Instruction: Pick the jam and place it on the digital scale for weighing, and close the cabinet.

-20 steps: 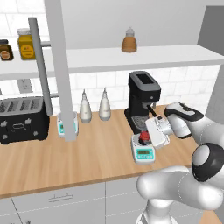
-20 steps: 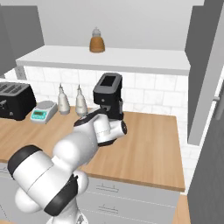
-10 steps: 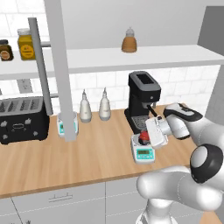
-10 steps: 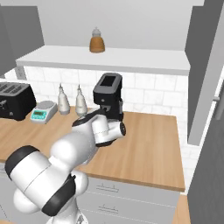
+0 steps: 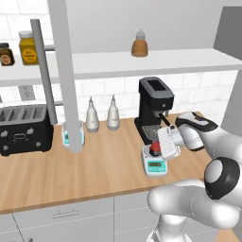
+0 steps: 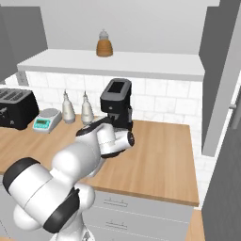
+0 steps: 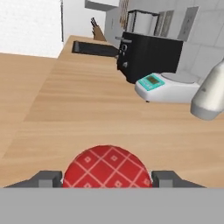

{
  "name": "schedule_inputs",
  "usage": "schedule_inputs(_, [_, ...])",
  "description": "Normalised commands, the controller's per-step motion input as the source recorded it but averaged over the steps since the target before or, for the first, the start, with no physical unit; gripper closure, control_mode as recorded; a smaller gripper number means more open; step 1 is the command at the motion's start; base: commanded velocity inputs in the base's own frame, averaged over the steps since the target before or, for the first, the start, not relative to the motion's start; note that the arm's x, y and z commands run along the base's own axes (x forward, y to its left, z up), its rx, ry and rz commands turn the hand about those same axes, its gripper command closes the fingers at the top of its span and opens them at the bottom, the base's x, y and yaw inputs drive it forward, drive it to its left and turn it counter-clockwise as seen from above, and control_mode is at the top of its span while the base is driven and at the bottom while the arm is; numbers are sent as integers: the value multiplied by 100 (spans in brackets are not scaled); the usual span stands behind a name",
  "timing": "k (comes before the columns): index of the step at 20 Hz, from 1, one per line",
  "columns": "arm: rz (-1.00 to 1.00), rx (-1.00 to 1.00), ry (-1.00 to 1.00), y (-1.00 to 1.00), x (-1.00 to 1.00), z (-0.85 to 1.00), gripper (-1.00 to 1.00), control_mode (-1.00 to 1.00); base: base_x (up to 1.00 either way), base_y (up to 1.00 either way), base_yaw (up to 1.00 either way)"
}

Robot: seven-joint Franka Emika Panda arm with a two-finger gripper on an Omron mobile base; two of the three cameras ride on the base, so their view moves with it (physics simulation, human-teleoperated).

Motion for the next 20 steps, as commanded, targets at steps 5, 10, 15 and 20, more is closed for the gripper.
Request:
schedule_inputs(5, [0, 0, 0, 0, 3, 0, -100, -100, 0, 0, 0])
schedule_inputs(10, [0, 0, -1, -1, 0, 13, -100, -100, 0, 0, 0])
schedule_inputs(15, [0, 3, -16, -19, -30, 44, -100, -100, 0, 0, 0])
schedule_inputs(20, [0, 6, -33, -21, -64, 66, -100, -100, 0, 0, 0])
